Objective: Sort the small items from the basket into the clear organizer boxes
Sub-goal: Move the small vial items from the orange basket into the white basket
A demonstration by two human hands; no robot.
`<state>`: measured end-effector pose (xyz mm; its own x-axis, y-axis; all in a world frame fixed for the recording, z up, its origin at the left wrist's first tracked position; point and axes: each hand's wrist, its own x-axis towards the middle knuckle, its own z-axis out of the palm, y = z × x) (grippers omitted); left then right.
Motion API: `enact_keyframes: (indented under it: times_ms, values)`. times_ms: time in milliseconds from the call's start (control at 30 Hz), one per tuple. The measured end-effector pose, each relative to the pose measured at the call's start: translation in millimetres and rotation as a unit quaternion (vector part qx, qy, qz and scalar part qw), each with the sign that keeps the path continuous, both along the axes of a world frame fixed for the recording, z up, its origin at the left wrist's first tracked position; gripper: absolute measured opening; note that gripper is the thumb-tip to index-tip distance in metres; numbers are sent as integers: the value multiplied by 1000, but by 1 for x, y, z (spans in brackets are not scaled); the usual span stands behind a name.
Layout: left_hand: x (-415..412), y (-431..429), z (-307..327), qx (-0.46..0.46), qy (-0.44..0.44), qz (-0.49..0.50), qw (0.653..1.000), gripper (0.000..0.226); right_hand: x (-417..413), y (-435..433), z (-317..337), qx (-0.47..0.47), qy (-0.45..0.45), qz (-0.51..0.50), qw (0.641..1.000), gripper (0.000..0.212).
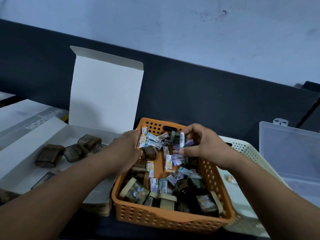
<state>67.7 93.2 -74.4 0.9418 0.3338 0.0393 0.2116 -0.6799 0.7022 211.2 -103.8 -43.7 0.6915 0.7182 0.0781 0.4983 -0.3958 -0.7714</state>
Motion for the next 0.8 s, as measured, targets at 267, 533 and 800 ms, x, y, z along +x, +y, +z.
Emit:
enact_keyframes:
  times_ms: [267,533,800]
  values:
    - [3,0,2,3,-10,-22,1000,39,27,-69,-1,21,-15,-185,982,48]
    - [2,-4,3,-12,-10,-26,1000,43,32,-96,-21,-133,-56,-206,968,66]
    - [0,-2,3,-3,0,-10,1000,47,-25,-10,4,-147,-108,16,983,44]
